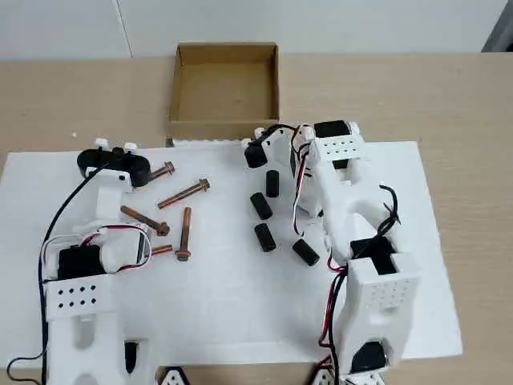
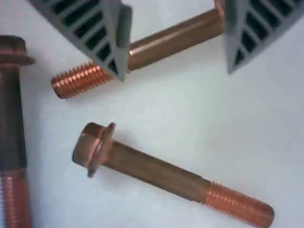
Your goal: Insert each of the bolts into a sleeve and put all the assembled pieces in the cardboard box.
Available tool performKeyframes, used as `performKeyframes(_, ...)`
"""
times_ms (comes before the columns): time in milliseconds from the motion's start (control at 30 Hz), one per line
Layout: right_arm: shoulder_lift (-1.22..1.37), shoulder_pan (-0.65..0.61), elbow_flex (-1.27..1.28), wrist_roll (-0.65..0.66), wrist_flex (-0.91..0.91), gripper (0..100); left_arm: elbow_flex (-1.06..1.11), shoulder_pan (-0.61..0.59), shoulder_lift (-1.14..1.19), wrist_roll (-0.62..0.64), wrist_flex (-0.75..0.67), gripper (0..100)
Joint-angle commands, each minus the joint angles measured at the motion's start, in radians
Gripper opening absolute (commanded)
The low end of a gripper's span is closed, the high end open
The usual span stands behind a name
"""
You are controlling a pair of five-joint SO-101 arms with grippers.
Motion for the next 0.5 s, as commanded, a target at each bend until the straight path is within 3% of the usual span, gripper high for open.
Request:
performKeyframes(0, 0.03, -0.01, -0.038, 0.009, -0.021, 9.0, -0.004, -0.003, 0.0, -0.005, -0.02, 13)
performKeyframes(67, 0.041, -0.01, -0.038, 0.005, -0.022, 0.8, -0.004, -0.003, 0.0, -0.005, -0.018, 13)
performKeyframes(300, -0.024, -0.012, -0.038, -0.02, 0.005, 0.8, 0.018, -0.006, -0.008, 0.003, -0.005, 13)
performKeyframes(467, -0.156, -0.008, -0.038, -0.097, 0.058, 0.7, -0.073, -0.005, 0.0, 0.005, 0.08, 13)
